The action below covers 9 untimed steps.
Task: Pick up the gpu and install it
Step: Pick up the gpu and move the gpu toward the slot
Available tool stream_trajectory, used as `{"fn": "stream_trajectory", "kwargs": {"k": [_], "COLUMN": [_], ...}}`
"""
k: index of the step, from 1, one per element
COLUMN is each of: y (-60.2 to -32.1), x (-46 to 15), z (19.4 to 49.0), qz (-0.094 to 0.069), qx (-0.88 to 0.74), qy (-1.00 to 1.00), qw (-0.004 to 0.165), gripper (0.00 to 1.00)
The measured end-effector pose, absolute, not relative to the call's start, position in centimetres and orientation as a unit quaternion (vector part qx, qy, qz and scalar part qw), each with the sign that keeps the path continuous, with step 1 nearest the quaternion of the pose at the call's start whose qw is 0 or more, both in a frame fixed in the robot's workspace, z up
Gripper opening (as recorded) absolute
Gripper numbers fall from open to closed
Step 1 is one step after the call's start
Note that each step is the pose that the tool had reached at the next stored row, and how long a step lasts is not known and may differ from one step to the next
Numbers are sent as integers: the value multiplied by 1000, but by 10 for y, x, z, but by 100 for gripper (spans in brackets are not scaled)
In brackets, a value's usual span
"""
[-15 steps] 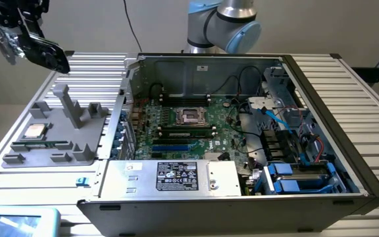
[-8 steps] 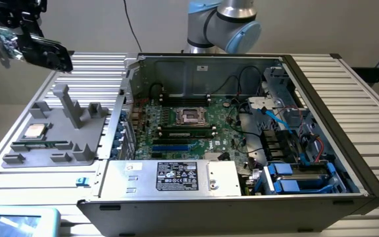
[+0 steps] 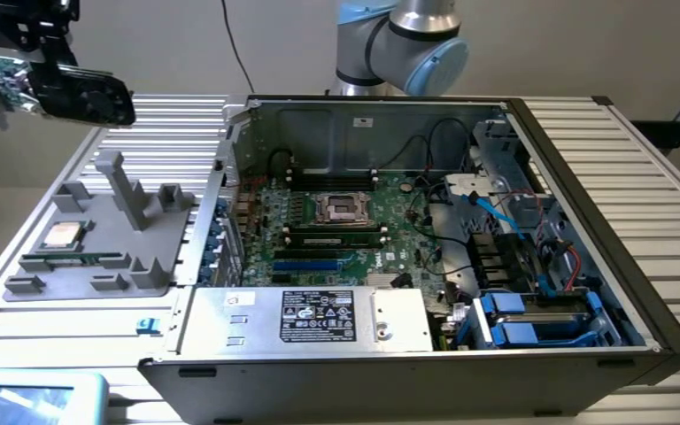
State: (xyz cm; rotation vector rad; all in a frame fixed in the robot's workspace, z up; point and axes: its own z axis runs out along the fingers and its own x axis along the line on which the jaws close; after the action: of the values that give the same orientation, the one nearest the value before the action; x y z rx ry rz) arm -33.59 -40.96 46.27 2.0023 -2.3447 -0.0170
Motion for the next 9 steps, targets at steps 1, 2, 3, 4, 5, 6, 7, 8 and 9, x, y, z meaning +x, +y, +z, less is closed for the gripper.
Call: {"fn": "stream_trajectory", "kwargs": {"k": [1, 2, 3, 4, 5, 6, 7, 8, 9], "y": [-410, -410, -409, -409, -409, -409, -409, -409, -409], "x": [-336, -336, -336, -336, -336, -336, -336, -336, -336], "z": [463, 463, 463, 463, 463, 463, 463, 463, 463], "qz": [-5, -5, -5, -5, -4, -4, -4, -4, -4], "qx": [656, 663, 668, 672, 678, 685, 691, 695, 695], "qy": [-754, -748, -744, -740, -735, -728, -722, -719, -718], "qw": [29, 29, 29, 29, 29, 29, 29, 29, 29], "gripper": [25, 25, 25, 25, 25, 25, 25, 25, 25]}}
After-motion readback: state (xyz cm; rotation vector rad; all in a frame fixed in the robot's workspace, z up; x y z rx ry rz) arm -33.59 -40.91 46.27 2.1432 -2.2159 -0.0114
